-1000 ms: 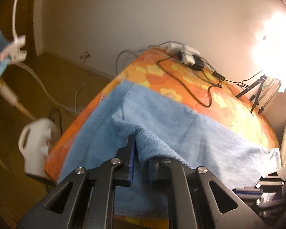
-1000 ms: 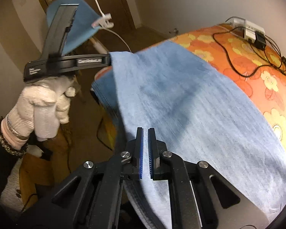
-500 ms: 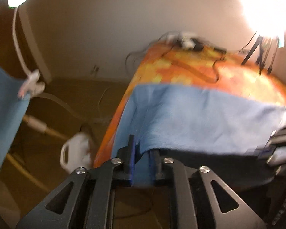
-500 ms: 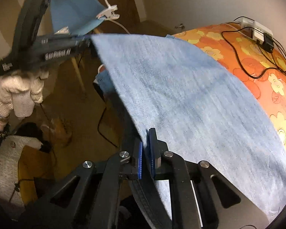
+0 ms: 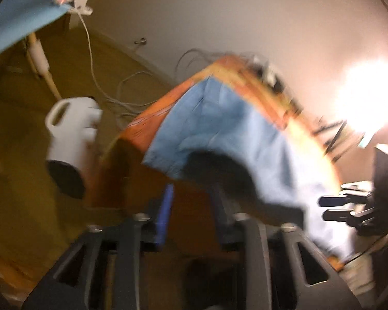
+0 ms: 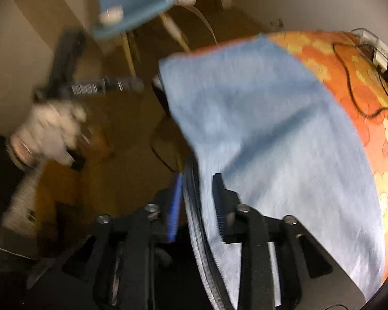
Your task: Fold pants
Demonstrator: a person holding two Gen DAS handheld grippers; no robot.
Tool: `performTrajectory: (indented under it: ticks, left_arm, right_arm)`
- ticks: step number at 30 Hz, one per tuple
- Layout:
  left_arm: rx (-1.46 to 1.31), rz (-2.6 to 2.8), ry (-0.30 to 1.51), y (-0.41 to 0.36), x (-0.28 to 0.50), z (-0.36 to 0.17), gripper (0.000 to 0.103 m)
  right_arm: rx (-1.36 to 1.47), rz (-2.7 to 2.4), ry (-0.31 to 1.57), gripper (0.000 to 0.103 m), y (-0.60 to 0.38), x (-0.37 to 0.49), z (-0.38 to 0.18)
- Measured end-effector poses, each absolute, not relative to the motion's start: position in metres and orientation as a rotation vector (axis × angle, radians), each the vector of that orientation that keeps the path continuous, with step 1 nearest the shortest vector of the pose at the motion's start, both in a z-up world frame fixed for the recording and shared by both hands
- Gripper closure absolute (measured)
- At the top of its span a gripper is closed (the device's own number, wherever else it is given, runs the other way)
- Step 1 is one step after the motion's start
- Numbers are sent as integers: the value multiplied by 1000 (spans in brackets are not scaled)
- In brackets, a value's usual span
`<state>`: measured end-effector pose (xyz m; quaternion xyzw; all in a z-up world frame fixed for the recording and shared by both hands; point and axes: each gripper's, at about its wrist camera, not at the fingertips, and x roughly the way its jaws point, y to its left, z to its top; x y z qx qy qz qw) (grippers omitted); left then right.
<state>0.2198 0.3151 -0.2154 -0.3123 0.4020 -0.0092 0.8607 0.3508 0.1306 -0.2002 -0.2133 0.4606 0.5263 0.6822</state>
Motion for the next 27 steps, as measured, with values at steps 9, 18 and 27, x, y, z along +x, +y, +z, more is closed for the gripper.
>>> performTrajectory:
  ticks: [9,18,27]
  left_arm:
    - [-927,-78,806,313,254,-223,46]
    - [-1032,-3,696,319,259,-245,46]
    - [-954,34,642,312,261,-246,50]
  right_arm:
    - [-375,1092,925,72,200,448,-159]
    - [-392,1025,960,72,298,519,-208]
    - [-420,993,984,66,331,546,-239]
